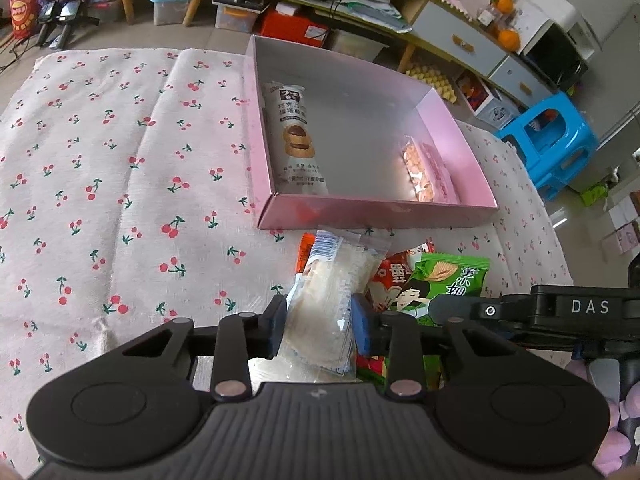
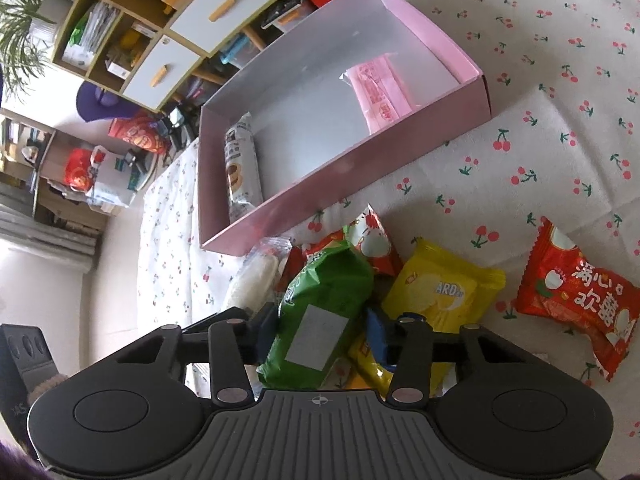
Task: Organize snacks
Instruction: 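Grasp the clear bread bag with left tool while right tool grasps green bag, then lower both bags into the pink box and open both tools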
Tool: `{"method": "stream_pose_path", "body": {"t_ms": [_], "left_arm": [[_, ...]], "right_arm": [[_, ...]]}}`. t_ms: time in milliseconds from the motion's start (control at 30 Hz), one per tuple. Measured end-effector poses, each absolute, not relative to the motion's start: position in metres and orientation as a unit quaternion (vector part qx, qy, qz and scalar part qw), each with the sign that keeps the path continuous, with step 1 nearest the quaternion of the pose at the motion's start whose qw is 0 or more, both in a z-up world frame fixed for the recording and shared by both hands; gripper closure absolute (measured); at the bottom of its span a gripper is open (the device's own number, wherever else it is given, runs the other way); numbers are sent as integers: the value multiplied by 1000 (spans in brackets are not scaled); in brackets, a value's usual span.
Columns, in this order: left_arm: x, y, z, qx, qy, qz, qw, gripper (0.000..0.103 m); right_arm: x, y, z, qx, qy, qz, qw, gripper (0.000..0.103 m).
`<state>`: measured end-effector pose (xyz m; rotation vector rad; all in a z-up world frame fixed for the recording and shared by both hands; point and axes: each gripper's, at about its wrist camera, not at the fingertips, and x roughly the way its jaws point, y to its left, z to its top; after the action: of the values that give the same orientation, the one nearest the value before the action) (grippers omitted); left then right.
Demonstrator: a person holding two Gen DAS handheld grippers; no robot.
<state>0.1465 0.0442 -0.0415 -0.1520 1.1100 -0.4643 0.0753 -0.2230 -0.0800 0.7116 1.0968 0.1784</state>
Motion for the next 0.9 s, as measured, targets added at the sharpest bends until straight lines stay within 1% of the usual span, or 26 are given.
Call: {"method": "stream_pose_path", "body": {"t_ms": [233,500,900], "left_arm": [[143,45,-35,-77,515,-230,822,74],[142,48,-25,-91,504,-233,826,75],[153,49,-8,-146,471,-236,838,76]], "right_arm": [[70,-229,-70,333,502,91,793,63],[65,-242,-59,348,485,88,797,63],[69,-277,-35,420,417,72,803,64]]}}
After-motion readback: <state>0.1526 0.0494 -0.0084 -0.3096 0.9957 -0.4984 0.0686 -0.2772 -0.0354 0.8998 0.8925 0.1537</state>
